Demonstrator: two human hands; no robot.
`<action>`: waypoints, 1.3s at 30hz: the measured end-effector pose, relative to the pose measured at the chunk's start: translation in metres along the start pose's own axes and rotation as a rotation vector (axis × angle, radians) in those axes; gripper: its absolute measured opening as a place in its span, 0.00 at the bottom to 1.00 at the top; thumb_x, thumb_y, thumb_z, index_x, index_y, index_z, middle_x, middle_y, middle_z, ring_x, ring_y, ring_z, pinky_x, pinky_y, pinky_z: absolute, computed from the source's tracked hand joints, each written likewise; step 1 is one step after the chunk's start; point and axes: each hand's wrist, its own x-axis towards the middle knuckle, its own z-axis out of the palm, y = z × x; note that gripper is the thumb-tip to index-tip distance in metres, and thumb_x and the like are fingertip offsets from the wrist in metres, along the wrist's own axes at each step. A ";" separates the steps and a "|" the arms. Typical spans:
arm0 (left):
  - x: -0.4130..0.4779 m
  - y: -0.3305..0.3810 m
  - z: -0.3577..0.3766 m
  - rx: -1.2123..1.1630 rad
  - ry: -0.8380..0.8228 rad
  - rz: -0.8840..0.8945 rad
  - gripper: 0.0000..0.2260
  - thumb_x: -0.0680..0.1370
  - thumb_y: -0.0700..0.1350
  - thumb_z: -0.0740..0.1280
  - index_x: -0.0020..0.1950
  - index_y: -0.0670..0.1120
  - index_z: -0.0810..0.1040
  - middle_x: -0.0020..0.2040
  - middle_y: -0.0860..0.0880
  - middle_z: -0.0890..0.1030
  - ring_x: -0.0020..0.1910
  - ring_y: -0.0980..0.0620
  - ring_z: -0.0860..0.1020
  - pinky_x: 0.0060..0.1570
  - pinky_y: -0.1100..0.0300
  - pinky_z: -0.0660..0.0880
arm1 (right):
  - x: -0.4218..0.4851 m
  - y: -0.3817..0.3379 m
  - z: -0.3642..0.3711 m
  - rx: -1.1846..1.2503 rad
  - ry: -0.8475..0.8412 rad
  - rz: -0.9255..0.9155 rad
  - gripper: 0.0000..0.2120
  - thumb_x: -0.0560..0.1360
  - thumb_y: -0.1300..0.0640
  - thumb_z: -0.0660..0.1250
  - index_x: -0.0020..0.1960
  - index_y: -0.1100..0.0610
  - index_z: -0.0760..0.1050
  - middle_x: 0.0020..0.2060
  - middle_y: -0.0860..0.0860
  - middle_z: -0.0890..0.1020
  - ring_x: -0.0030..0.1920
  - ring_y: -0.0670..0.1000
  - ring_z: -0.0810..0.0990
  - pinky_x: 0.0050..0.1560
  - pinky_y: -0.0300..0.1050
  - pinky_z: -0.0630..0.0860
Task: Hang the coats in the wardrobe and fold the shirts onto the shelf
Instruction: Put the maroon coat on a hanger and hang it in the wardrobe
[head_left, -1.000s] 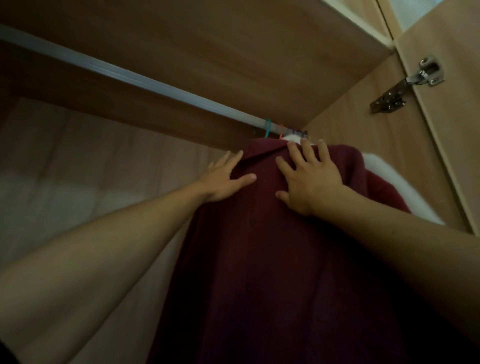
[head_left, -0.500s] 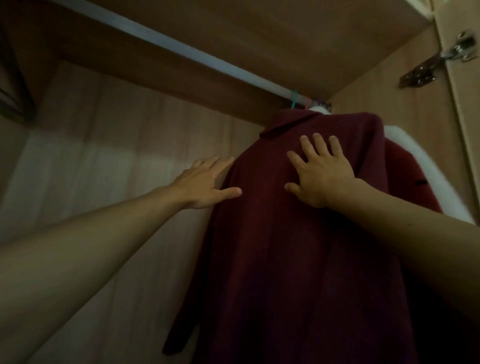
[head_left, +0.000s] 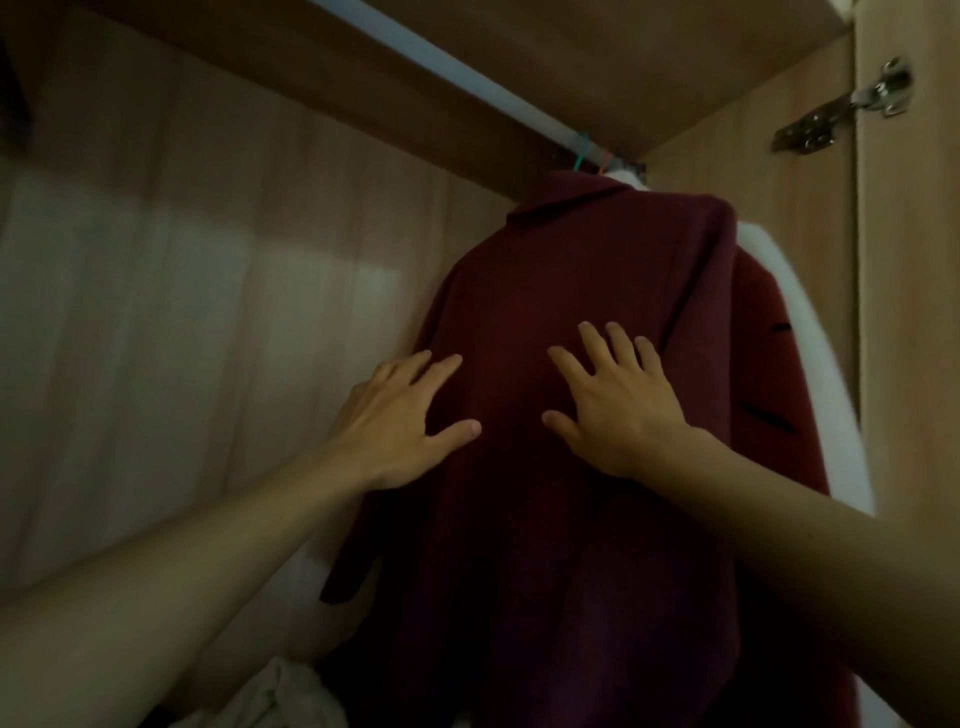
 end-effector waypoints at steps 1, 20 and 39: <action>-0.004 0.004 -0.005 0.008 0.000 -0.004 0.38 0.73 0.72 0.56 0.79 0.60 0.52 0.80 0.50 0.56 0.78 0.49 0.55 0.74 0.44 0.60 | -0.006 0.000 -0.002 0.012 0.013 -0.009 0.36 0.77 0.34 0.53 0.79 0.48 0.48 0.79 0.57 0.48 0.78 0.62 0.46 0.76 0.62 0.46; -0.120 0.164 -0.096 0.346 -0.081 -0.157 0.35 0.75 0.72 0.53 0.78 0.57 0.55 0.78 0.49 0.60 0.75 0.46 0.60 0.71 0.41 0.64 | -0.141 0.060 -0.040 0.396 0.060 -0.059 0.35 0.78 0.35 0.55 0.79 0.48 0.50 0.79 0.58 0.50 0.78 0.61 0.49 0.74 0.63 0.52; -0.241 0.238 -0.197 0.444 -0.145 -0.094 0.36 0.74 0.72 0.48 0.78 0.56 0.54 0.75 0.51 0.64 0.72 0.48 0.63 0.64 0.41 0.68 | -0.271 0.060 -0.154 0.462 -0.006 -0.113 0.35 0.77 0.37 0.59 0.78 0.48 0.52 0.79 0.56 0.52 0.77 0.59 0.51 0.73 0.59 0.60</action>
